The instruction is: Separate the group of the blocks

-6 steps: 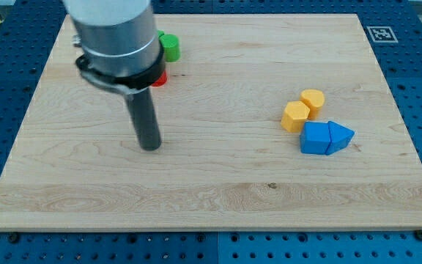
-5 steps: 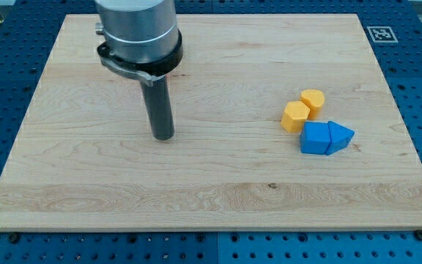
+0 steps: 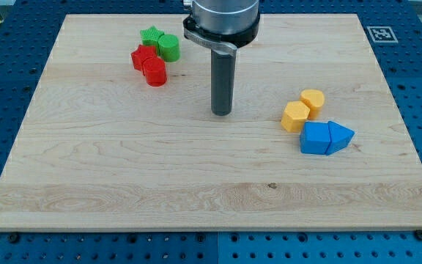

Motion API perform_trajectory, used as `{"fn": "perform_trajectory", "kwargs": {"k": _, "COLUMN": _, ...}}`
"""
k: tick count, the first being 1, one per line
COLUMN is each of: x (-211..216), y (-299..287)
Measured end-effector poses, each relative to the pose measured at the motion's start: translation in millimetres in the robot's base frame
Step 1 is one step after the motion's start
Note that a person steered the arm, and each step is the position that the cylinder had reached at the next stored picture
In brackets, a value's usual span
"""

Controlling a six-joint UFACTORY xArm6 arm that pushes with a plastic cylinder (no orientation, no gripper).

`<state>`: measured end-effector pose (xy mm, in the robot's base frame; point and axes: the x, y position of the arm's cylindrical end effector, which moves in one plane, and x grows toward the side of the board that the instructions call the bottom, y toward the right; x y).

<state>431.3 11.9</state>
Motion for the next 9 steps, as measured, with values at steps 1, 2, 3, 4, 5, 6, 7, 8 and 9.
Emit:
{"fn": "perform_trajectory", "kwargs": {"k": 1, "x": -40.1, "y": 0.0}}
{"fn": "perform_trajectory", "kwargs": {"k": 2, "x": -60.5, "y": 0.0}}
{"fn": "perform_trajectory", "kwargs": {"k": 3, "x": -67.5, "y": -1.4}}
{"fn": "perform_trajectory", "kwargs": {"k": 4, "x": -82.1, "y": -19.0}}
{"fn": "perform_trajectory", "kwargs": {"k": 5, "x": -83.2, "y": -37.6}}
{"fn": "perform_trajectory", "kwargs": {"k": 6, "x": -83.2, "y": -63.3}}
{"fn": "perform_trajectory", "kwargs": {"k": 7, "x": -83.4, "y": -94.7}}
{"fn": "perform_trajectory", "kwargs": {"k": 8, "x": -87.0, "y": -117.2}}
{"fn": "perform_trajectory", "kwargs": {"k": 9, "x": -102.7, "y": -132.5}}
